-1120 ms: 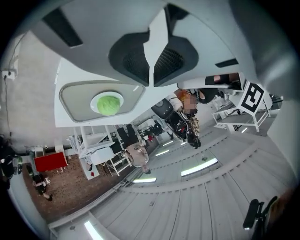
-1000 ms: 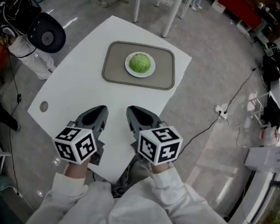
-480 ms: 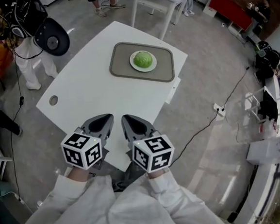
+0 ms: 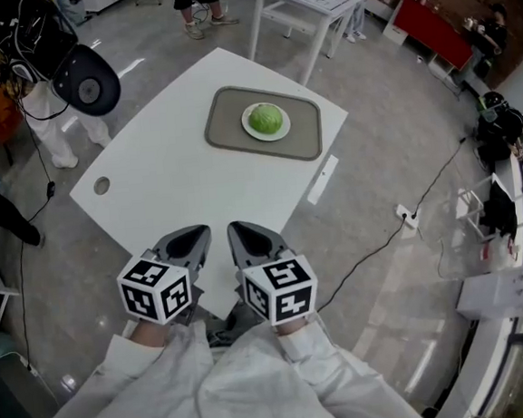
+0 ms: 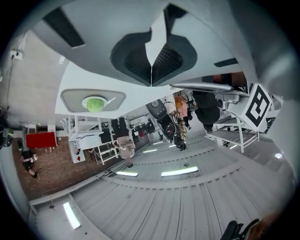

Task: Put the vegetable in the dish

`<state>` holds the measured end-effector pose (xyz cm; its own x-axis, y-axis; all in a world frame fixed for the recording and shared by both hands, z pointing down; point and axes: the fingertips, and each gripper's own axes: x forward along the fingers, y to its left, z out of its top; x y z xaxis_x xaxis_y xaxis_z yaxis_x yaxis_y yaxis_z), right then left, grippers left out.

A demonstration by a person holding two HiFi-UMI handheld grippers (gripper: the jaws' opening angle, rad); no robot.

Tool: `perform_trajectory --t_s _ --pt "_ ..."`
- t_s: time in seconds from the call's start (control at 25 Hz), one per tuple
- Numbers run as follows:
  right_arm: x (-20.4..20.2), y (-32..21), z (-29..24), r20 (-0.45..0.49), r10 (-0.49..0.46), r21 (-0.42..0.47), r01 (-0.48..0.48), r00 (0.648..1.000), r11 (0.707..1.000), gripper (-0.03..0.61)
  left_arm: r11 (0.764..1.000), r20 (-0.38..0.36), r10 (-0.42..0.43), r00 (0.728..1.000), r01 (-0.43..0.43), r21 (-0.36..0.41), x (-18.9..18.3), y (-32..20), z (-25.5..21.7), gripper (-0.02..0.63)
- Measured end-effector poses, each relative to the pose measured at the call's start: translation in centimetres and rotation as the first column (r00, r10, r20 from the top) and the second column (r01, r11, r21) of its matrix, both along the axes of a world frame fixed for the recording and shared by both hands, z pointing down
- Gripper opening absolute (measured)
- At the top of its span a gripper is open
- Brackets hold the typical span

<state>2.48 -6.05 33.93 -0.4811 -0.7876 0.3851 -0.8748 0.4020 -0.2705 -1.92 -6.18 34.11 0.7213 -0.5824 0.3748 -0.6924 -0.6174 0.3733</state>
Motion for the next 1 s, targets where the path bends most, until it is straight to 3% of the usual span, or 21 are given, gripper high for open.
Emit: perform_trajectory --t_s 0.28,0.52,1.0 --pt "-1.7 -6.9 -0.2 0.026 -0.017 0.016 0.017 1.0 1.0 0.014 1.0 -0.02 -0.015 1.0 0.015 -0.001 -1.5 -7.5 -0.1 0.008" --pt "0.8 -0.1 -0.3 0.028 -0.081 0.029 0.08 0.996 0.996 0.014 0.999 -0.028 -0.049 0.998 0.049 0.002 1.8 -0.6 -0.5 0.008" --pt "1.5 -0.5 -0.6 -0.014 -0.074 0.035 0.075 0.997 0.997 0.012 0.998 -0.002 -0.054 0.999 0.054 0.023 1.9 -0.9 -1.2 0.008"
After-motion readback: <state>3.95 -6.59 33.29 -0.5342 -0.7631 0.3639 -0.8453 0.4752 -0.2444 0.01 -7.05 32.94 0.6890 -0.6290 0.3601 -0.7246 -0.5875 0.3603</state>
